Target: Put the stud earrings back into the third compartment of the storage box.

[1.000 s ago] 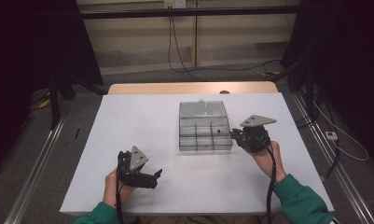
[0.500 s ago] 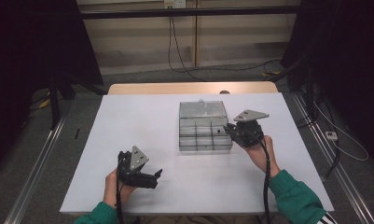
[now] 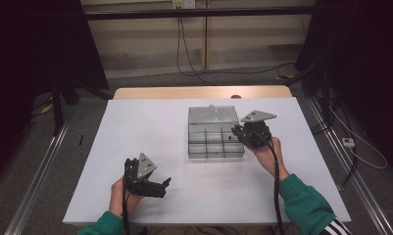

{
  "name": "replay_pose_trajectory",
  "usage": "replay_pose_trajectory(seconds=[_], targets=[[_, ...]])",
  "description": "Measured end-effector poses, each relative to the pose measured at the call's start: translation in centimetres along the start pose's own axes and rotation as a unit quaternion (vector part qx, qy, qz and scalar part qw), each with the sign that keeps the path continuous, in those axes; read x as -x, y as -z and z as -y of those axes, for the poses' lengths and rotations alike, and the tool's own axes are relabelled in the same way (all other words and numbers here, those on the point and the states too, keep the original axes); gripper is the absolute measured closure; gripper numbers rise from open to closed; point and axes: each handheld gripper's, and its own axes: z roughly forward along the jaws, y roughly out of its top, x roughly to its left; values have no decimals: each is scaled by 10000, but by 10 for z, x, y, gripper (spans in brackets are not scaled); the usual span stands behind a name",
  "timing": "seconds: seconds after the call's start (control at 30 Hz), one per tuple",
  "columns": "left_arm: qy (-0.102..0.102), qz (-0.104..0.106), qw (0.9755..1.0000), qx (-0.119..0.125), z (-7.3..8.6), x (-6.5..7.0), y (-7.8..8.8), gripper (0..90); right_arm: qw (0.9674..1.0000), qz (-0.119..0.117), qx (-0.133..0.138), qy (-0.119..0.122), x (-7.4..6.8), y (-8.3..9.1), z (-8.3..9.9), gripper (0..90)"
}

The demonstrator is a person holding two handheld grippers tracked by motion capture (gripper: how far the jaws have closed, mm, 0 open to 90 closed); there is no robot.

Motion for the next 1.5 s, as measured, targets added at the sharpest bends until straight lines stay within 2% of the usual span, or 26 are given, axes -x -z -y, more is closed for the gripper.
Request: replay_pose_trajectory(seconds=[0.37,0.63,0.7,0.73,1.03,1.07,1.13,1.33,1.43,1.5], targets=[[47,-13,10000,40,0,1,-1,7,9999,-4,-48,-120,4,-17,-5,813],[0,-1,10000,31,0,1,0,7,9998,-27,-194,-88,3,-32,-6,813],[66,-2,10000,56,-1,1,-1,7,9997,-40,-239,-83,3,-36,-6,813],[-13,0,10000,-1,-1,0,-1,7,9996,-57,-261,-83,4,-38,-6,813],[28,3,10000,40,0,1,-3,7,9987,-32,-501,-51,3,-52,-4,803],[30,7,10000,38,0,1,-3,7,9986,-24,-518,-41,3,-54,-3,793],[20,24,10000,-27,0,0,-2,7,9982,-26,-590,-84,5,-55,-2,668],[48,26,10000,48,0,0,-2,6,9982,-125,-559,-202,11,-46,-1,598],[74,18,9999,72,1,0,-2,7,9981,-213,-524,-260,13,-36,-1,495],[66,28,10000,57,1,0,-1,7,9979,-320,-511,-244,14,-30,0,394]])
